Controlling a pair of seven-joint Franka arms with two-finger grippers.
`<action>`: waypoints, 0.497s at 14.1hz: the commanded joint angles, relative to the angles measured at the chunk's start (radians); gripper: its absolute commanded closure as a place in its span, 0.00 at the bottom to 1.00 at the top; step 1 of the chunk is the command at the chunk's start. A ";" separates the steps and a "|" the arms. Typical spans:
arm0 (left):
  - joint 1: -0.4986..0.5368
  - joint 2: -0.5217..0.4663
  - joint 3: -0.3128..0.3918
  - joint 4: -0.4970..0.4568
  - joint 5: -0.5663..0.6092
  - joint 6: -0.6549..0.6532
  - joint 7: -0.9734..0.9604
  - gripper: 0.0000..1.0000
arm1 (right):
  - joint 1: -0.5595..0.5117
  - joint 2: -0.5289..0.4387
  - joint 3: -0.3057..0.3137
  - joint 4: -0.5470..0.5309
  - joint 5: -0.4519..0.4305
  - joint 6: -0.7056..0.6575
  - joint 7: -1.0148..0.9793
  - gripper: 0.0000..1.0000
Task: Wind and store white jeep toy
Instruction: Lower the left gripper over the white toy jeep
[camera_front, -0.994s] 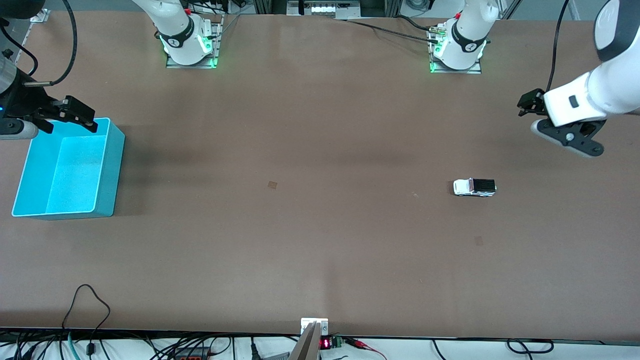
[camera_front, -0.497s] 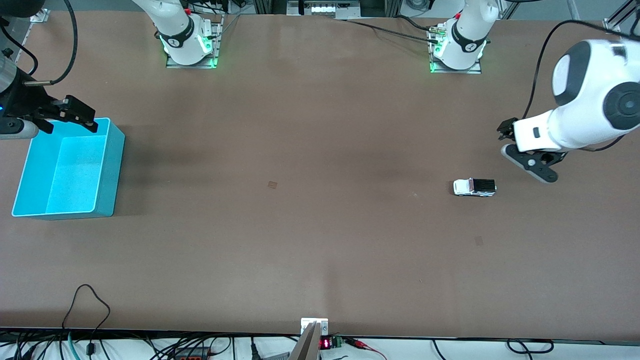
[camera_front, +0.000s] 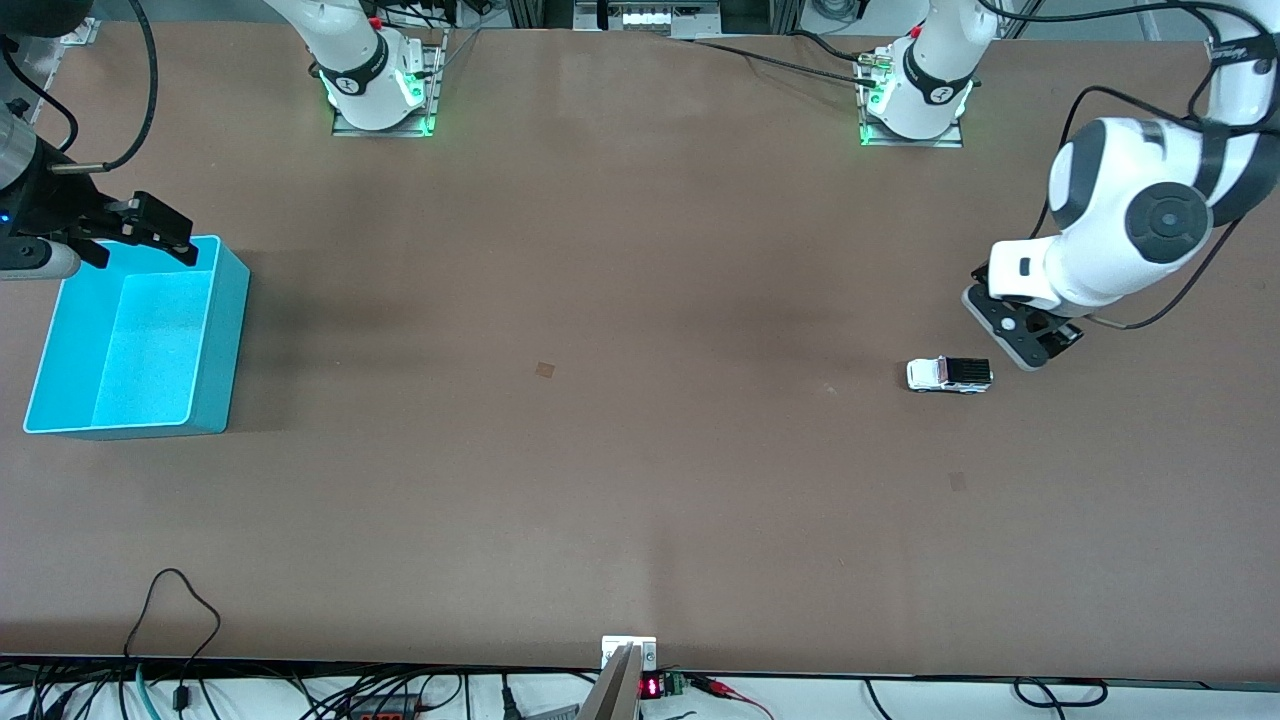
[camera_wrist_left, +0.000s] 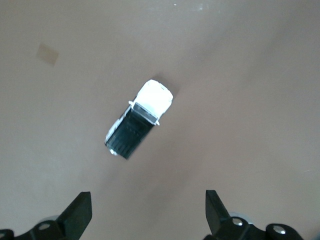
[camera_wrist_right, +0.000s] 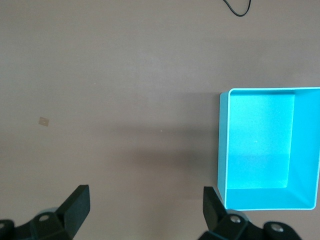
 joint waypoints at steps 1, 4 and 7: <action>0.005 0.024 -0.004 -0.058 0.018 0.107 0.143 0.00 | 0.001 0.007 0.001 0.018 0.014 -0.016 -0.006 0.00; 0.005 0.115 -0.004 -0.057 0.023 0.225 0.311 0.00 | -0.003 0.007 0.001 0.020 0.012 -0.013 -0.008 0.00; 0.006 0.200 -0.002 -0.055 0.041 0.377 0.486 0.00 | -0.005 0.007 0.001 0.020 0.012 -0.008 -0.008 0.00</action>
